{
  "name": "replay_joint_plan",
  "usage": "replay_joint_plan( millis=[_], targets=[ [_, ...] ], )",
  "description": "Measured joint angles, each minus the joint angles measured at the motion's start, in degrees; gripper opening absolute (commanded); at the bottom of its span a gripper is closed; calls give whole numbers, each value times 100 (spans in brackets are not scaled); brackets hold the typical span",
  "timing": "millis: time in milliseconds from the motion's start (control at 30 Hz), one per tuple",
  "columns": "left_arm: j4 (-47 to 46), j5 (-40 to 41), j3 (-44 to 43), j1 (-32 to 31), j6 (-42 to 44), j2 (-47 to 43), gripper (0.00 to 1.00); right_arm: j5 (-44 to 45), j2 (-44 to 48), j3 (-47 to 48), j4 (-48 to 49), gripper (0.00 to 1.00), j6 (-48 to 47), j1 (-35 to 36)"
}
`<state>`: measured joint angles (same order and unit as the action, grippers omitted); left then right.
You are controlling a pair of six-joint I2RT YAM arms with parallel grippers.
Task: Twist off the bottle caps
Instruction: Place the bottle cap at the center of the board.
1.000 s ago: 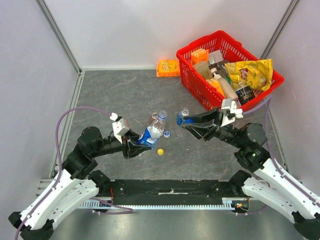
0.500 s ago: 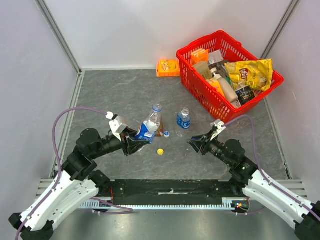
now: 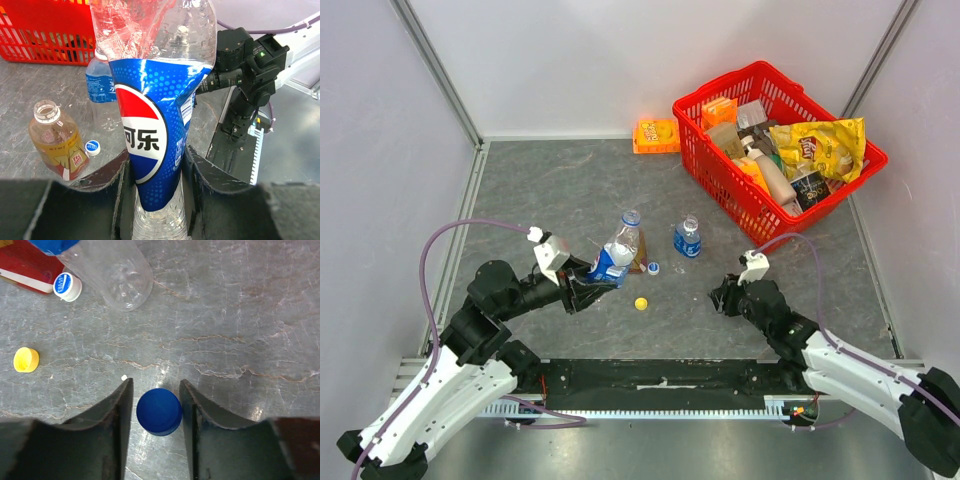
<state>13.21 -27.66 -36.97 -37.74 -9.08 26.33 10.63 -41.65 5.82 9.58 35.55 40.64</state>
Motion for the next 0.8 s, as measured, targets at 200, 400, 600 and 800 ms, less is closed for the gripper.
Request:
replay_joint_plan(
  millis=[200, 400, 600, 800],
  targets=[
    [46, -2, 0, 0, 46, 20, 2, 94, -219, 0, -9, 77, 31, 0],
    [98, 0, 0, 0, 76, 31, 2, 114, -114, 70, -85, 89, -63, 0],
    [125, 0, 0, 0, 120, 68, 2, 24, 439, 481, -496, 94, -289, 0],
    [175, 7, 0, 0, 155, 114, 2, -304, 835, 1353, -1154, 98, -636, 0]
  ],
)
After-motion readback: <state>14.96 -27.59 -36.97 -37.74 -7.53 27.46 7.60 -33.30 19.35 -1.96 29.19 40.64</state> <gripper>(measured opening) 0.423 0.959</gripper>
